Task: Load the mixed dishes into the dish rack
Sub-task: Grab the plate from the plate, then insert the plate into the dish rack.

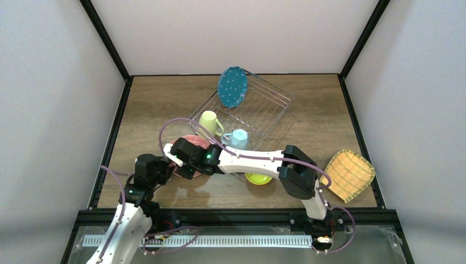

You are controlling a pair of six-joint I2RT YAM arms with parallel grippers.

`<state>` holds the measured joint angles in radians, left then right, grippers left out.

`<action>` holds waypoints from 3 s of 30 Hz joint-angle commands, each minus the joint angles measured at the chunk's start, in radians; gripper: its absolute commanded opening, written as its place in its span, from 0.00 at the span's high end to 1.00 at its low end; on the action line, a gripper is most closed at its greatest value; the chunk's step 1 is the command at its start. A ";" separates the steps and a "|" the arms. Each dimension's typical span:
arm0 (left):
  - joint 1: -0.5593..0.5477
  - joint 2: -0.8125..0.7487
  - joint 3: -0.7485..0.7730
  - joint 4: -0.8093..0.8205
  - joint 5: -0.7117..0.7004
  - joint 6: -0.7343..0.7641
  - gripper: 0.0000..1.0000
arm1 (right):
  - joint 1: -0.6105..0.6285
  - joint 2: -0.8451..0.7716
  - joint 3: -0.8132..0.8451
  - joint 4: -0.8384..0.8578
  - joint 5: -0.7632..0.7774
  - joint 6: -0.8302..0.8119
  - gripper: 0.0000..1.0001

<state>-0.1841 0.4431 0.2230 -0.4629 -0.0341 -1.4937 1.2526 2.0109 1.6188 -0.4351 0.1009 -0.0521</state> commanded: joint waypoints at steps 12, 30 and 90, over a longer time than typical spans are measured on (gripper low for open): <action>-0.002 0.132 -0.032 0.274 0.099 0.082 0.00 | -0.014 -0.048 0.052 0.004 -0.003 0.002 0.99; -0.002 0.206 -0.051 0.376 0.164 0.118 0.92 | -0.021 -0.059 0.049 -0.006 -0.011 0.004 0.99; -0.123 1.010 1.441 -0.141 -0.306 1.228 0.97 | -0.566 -0.422 -0.263 0.170 0.329 0.561 0.01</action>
<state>-0.2543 1.4204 1.5734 -0.8387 -0.3141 -0.3973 0.7132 1.5883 1.3731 -0.3611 0.4652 0.4496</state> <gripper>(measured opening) 0.415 0.993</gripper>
